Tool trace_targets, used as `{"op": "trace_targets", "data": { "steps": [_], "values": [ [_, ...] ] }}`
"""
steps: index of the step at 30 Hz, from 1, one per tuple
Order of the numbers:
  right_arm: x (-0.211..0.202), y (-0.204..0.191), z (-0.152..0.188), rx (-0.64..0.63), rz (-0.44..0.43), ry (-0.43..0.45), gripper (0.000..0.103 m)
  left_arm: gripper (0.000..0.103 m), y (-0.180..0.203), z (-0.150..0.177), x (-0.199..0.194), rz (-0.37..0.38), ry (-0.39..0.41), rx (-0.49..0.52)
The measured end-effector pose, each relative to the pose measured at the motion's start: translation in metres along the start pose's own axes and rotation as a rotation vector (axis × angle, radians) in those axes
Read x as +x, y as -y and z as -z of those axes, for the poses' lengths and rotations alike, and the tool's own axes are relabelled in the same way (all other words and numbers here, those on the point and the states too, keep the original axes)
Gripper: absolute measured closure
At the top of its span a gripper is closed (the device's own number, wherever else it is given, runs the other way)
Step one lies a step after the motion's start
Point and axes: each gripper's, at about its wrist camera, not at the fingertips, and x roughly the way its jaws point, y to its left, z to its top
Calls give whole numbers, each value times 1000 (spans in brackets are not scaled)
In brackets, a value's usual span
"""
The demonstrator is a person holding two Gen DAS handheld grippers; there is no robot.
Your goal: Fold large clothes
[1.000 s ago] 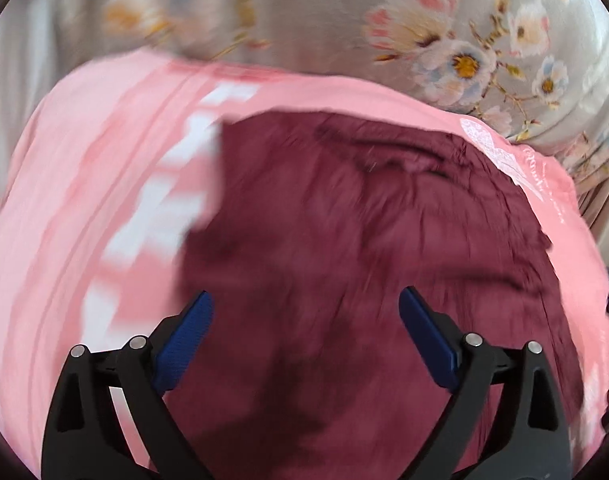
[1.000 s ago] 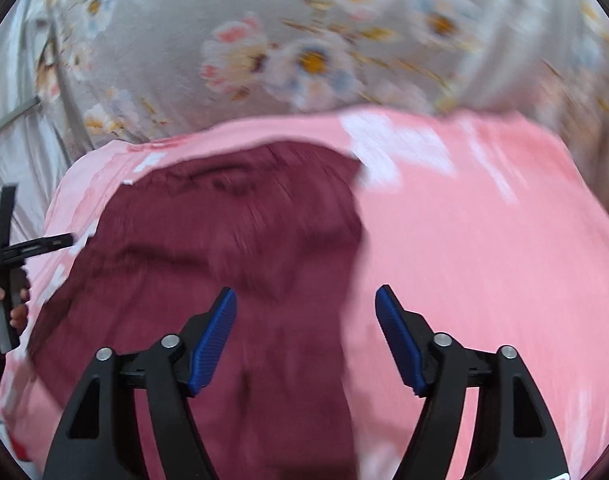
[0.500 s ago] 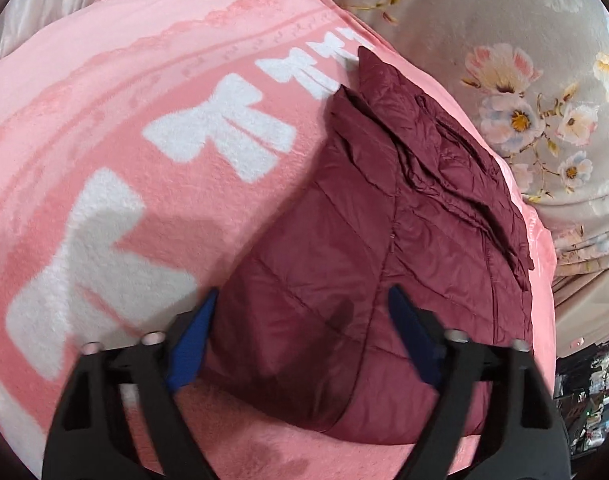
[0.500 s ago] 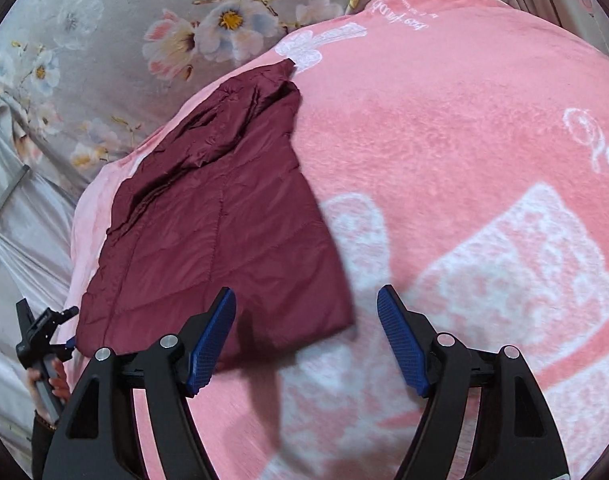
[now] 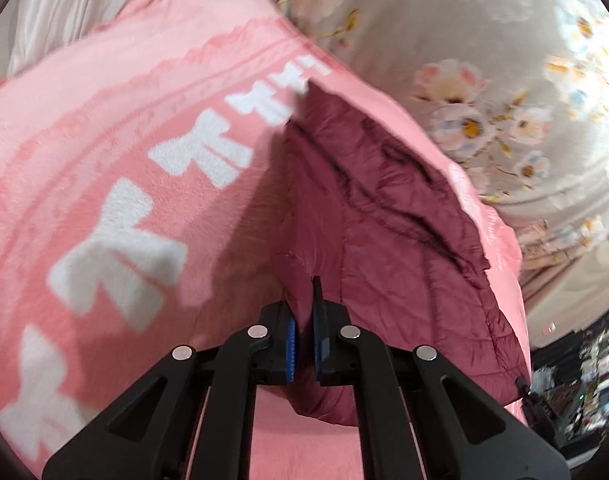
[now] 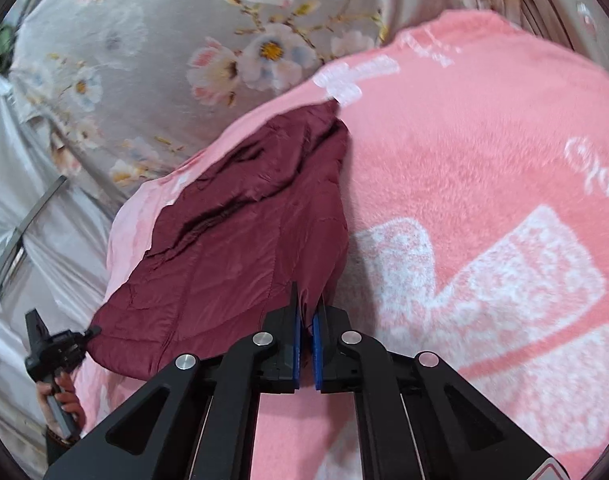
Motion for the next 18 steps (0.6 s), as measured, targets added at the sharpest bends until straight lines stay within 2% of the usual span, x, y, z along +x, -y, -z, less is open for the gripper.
{"op": "trace_targets", "data": {
  "steps": [4, 6, 9, 11, 13, 15, 18],
  "values": [
    [-63, -26, 18, -151, -36, 38, 99, 98, 6, 25, -69, 37, 40, 55],
    [-103, -35, 26, -203, -88, 78, 99, 98, 5, 33, -99, 57, 59, 54],
    [-156, -43, 24, -216, -168, 183, 99, 98, 6, 39, -154, 93, 144, 39],
    [-182, -48, 15, -204, -216, 271, 99, 98, 12, 32, -187, 139, 236, 29],
    [-195, -54, 2, -189, -249, 336, 99, 98, 23, 23, -203, 160, 302, 47],
    [-197, -58, -12, -173, -271, 377, 99, 98, 35, 12, -204, 149, 337, 79],
    [-172, -57, -36, -134, -237, 387, 99, 98, 48, -9, -179, 120, 324, 102]
  ]
}}
